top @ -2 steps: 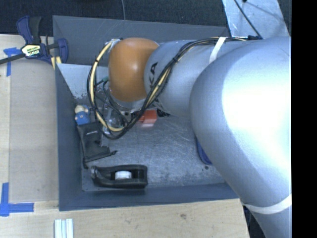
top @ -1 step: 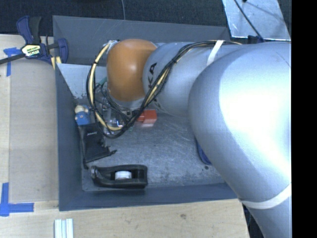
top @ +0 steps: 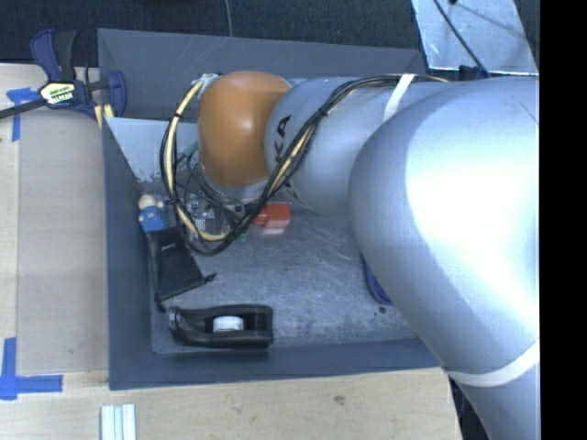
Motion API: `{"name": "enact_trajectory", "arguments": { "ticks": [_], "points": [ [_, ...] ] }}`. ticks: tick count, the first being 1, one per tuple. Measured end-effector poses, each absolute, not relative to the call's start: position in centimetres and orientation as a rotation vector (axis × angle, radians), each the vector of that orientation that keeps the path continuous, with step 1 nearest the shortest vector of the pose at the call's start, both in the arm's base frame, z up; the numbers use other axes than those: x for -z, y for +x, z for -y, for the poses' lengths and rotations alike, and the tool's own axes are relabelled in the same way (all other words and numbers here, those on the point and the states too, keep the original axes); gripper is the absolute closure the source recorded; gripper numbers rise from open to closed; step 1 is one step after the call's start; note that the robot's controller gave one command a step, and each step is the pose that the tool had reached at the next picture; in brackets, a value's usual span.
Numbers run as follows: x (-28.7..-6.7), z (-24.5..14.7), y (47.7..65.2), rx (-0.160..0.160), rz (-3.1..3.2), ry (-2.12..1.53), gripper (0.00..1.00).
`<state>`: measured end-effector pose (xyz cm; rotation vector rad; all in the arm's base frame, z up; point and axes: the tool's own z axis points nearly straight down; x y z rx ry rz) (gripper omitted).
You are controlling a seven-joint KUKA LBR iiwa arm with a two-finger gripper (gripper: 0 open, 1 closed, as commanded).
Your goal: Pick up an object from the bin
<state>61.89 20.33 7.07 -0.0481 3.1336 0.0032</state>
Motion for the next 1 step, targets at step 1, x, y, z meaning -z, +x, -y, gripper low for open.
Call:
{"name": "enact_trajectory", "arguments": {
  "ticks": [1],
  "points": [
    [-21.55,-18.55,62.51,-0.004,-3.124,-0.165,1.0]
  ]
}}
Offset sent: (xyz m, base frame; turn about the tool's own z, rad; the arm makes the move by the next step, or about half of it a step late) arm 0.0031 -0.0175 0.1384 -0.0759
